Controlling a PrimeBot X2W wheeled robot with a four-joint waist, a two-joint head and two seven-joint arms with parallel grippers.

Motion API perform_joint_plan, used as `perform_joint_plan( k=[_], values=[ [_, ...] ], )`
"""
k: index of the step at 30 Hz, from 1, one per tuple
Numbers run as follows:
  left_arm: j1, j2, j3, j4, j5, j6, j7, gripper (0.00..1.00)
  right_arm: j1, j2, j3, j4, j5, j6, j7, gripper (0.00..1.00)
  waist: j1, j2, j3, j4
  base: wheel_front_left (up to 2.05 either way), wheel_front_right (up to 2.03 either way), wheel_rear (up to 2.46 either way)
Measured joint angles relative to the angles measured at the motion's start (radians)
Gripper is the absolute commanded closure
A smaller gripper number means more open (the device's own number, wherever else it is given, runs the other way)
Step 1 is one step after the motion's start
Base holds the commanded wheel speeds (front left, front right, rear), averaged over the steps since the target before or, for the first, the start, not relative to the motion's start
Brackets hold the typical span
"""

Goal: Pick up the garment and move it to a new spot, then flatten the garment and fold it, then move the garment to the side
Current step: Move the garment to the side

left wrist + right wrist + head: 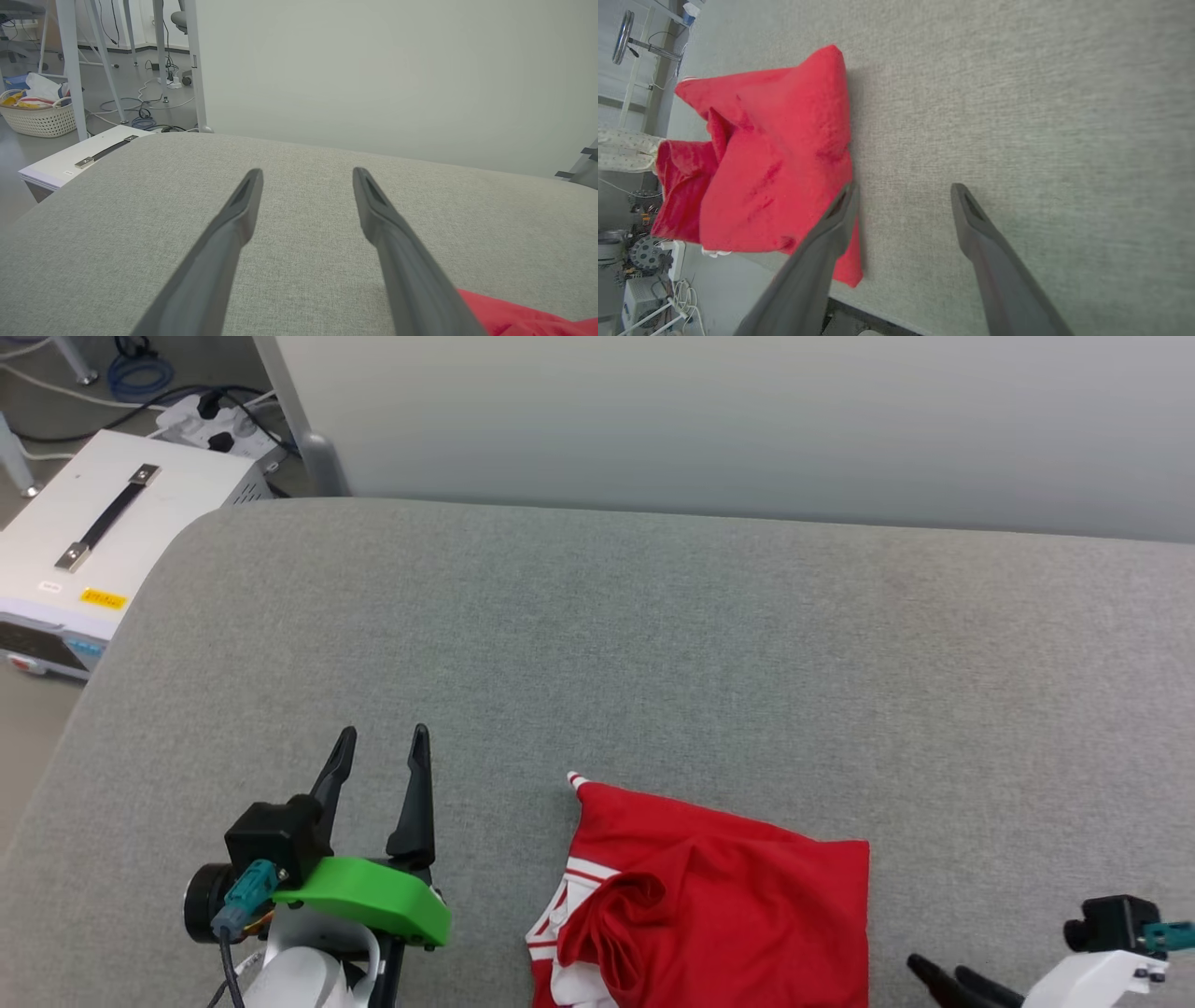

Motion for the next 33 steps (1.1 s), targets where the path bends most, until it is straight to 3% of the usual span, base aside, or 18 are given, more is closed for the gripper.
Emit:
perform_joint_plan(
  k=[8,16,17,18,27,33],
  values=[
    [-0.041,-0.041,0.019,0.015,0.030,-0.036,0.000,0.00,-0.073,-0.021,0.149,0.016,0.129,0.000,0.062,0.00,0.0000,0.0000,0.065,0.059,0.00,0.00,0.00],
    [-0.053,-0.072,0.055,0.025,0.058,-0.067,0.000,0.00,-0.127,-0.048,0.195,0.098,0.152,0.002,0.050,0.00,0.0000,0.0000,0.118,0.103,0.00,0.00,0.00],
    [-0.053,-0.077,0.060,0.027,0.061,-0.070,0.000,0.00,-0.134,-0.048,0.200,0.103,0.158,0.002,0.050,0.57,0.0000,-0.0001,0.122,0.107,0.00,0.00,0.00],
    [-0.053,-0.081,0.066,0.029,0.064,-0.071,0.000,0.00,-0.141,-0.049,0.205,0.107,0.161,0.002,0.049,1.00,0.0000,-0.0001,0.126,0.110,0.00,0.00,0.00],
    [-0.052,-0.093,0.097,0.053,0.097,-0.094,0.000,0.00,-0.169,-0.073,0.244,0.084,0.163,0.002,0.020,1.00,0.0002,0.0000,0.109,0.097,0.00,0.00,0.00],
    [-0.036,-0.093,0.123,0.044,0.109,-0.100,0.000,0.00,-0.188,-0.135,0.261,-0.004,0.088,0.001,0.019,1.00,0.0001,0.0000,0.093,0.047,0.00,0.00,0.00]
  ],
)
